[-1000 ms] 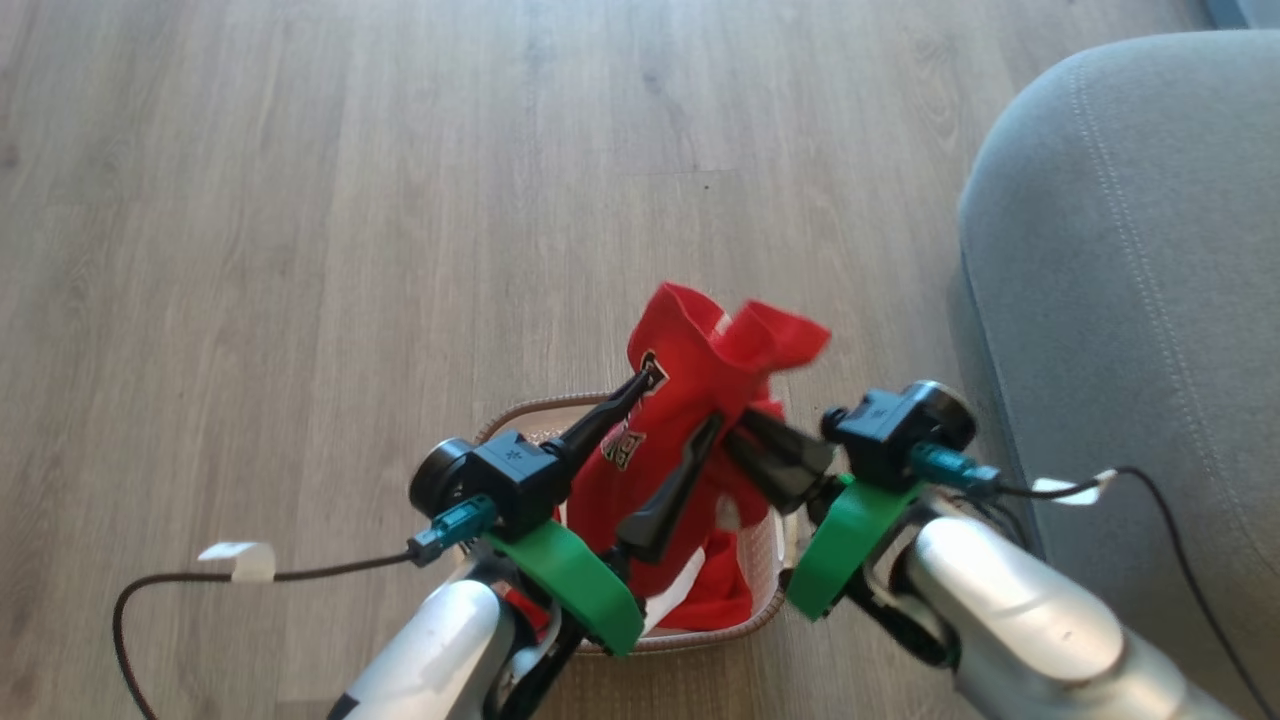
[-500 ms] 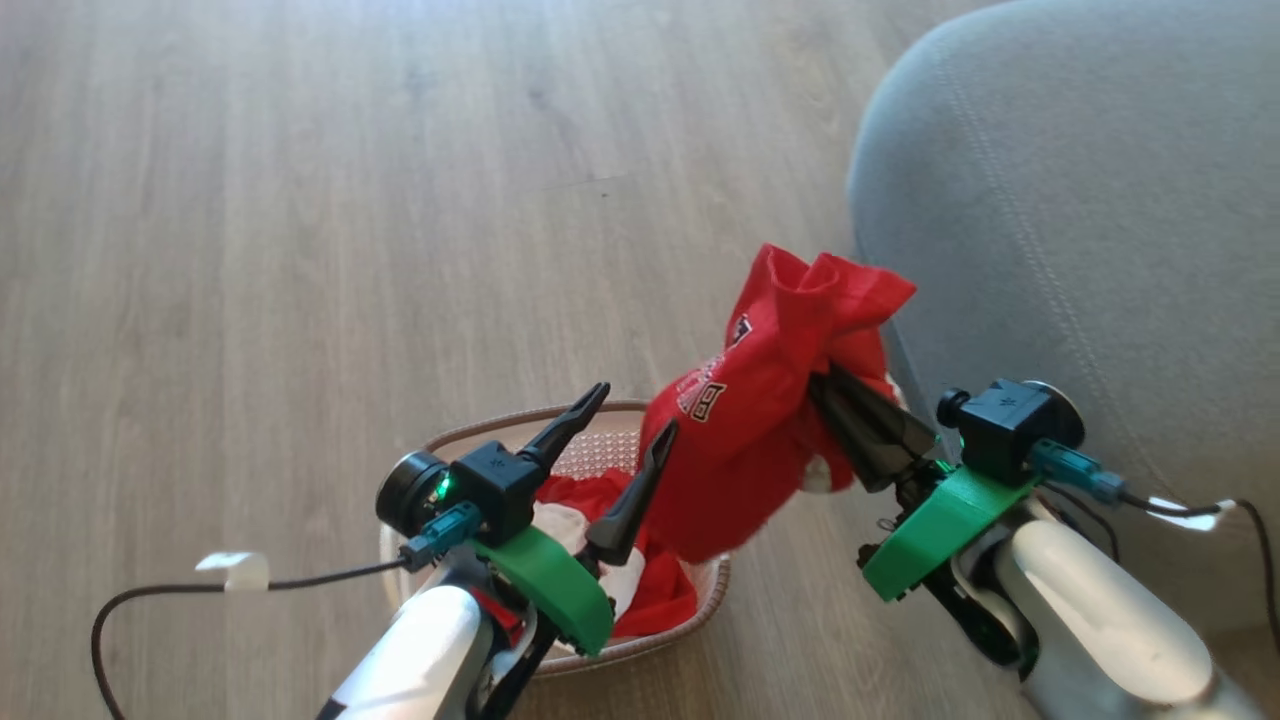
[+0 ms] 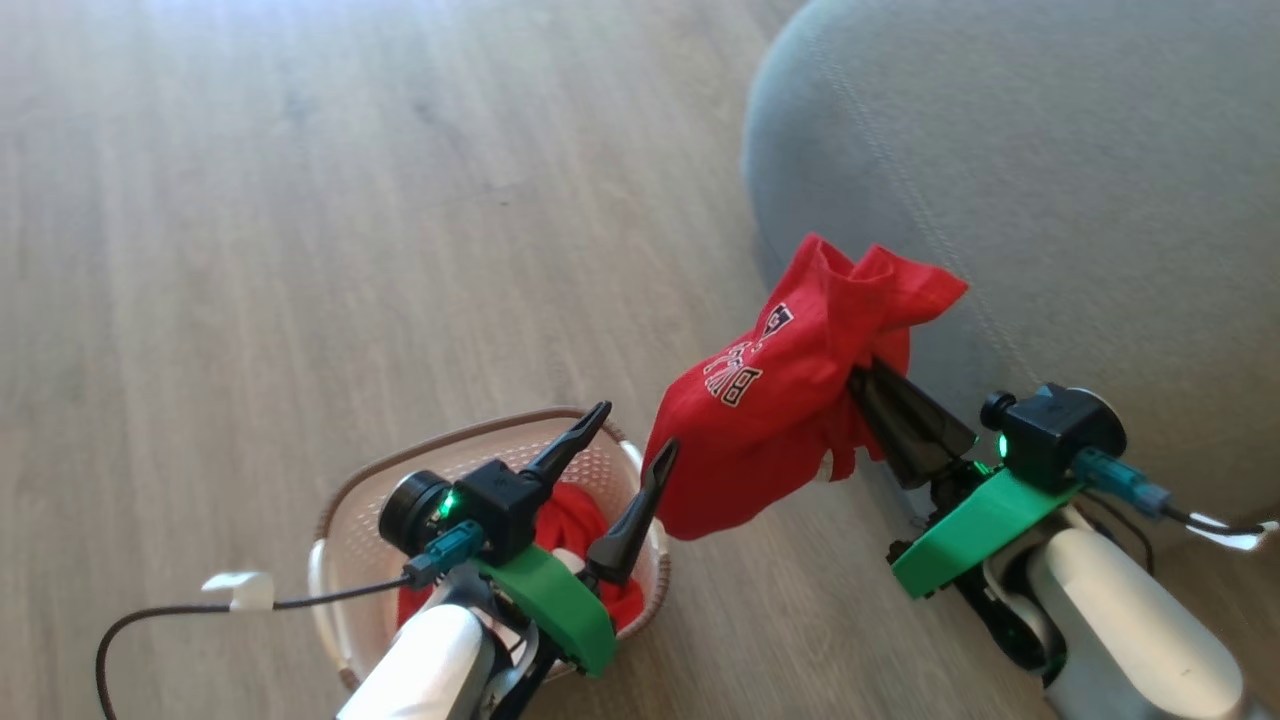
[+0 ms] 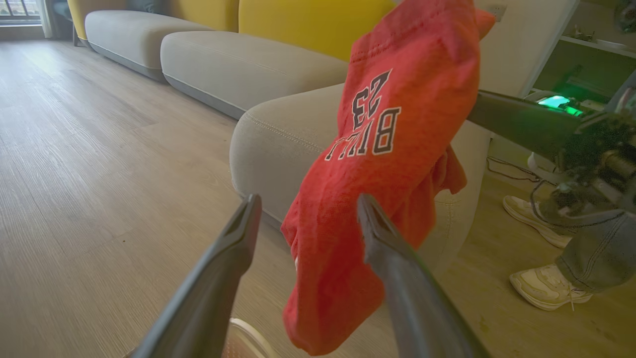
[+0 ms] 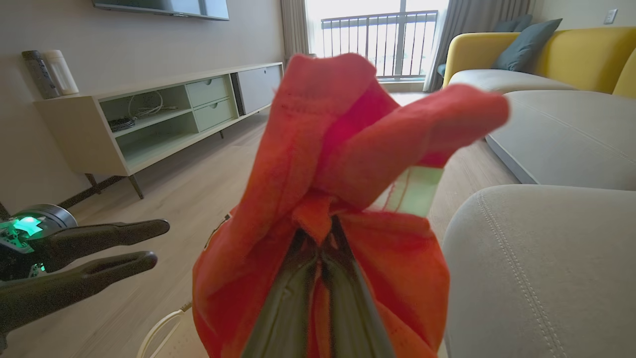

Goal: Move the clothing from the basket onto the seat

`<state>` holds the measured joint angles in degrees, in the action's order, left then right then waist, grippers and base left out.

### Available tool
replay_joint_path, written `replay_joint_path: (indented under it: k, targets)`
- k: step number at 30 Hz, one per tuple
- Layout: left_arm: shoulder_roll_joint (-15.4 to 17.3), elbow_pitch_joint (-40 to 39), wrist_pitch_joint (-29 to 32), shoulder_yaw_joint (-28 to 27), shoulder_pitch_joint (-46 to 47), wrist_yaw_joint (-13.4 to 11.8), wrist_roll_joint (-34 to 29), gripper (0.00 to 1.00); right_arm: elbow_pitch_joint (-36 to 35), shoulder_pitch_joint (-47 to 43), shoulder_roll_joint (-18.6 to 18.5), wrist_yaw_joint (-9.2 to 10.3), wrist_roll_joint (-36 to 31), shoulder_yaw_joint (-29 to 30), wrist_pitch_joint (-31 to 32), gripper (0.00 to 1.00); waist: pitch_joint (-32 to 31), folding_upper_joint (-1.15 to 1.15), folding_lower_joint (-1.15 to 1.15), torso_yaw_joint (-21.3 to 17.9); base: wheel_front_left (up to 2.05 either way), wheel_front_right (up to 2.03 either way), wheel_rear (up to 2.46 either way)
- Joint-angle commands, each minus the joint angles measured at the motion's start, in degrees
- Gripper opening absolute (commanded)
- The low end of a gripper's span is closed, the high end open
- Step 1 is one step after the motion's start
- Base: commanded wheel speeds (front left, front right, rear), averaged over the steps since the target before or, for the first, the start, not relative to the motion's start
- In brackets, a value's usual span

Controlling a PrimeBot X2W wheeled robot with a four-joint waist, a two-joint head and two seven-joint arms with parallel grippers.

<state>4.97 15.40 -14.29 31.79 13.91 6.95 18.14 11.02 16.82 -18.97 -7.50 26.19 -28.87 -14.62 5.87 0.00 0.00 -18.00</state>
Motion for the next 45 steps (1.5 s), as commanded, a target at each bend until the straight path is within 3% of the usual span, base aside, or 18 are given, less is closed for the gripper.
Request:
replay_joint_path:
  k: [1,7,13,22,27,34,45]
  targets:
    - [-0.33,-1.76,-0.7,-1.89,1.5,0.29,-0.41,1.0,-1.97,-0.16,-0.27,0.01,-0.45,0.39,-0.38,0.0,0.77,0.0,0.0,-2.52,0.0,0.0,0.0]
    - [-0.64,-1.92,-0.71,-1.37,1.32,0.42,-0.89,1.0,-1.97,-1.37,-0.24,0.01,-0.69,4.44,-0.38,0.0,2.23,0.0,0.0,-6.74,0.0,0.0,0.0]
    - [-0.7,-2.88,-0.71,-0.94,2.26,0.46,-2.73,1.0,-1.76,-1.03,-0.28,0.01,-0.06,11.18,-0.38,0.0,6.26,0.0,0.0,-8.04,0.0,0.0,0.0]
    - [1.73,-2.91,-0.53,-0.09,6.58,0.49,-5.15,1.0,1.43,8.59,0.29,0.01,0.82,21.87,-0.38,0.0,17.68,0.0,0.0,-5.69,0.0,0.0,0.0]
    - [3.46,-4.41,0.46,-0.7,9.76,0.42,-6.02,1.0,7.75,19.08,0.3,0.01,3.74,31.5,-0.38,0.0,24.62,0.0,0.0,-2.96,0.0,0.0,0.0]
    - [4.01,-6.22,0.97,-1.23,11.75,-0.5,-6.25,1.0,22.42,37.16,-3.23,0.01,2.42,40.81,-0.38,0.0,29.96,0.0,0.0,0.79,0.0,0.0,0.0]
    - [3.04,-8.77,0.08,-0.44,11.33,-1.59,-5.92,1.0,40.97,61.4,-14.84,0.01,-0.59,53.23,0.35,0.0,37.65,0.0,0.0,10.35,0.0,0.0,0.0]
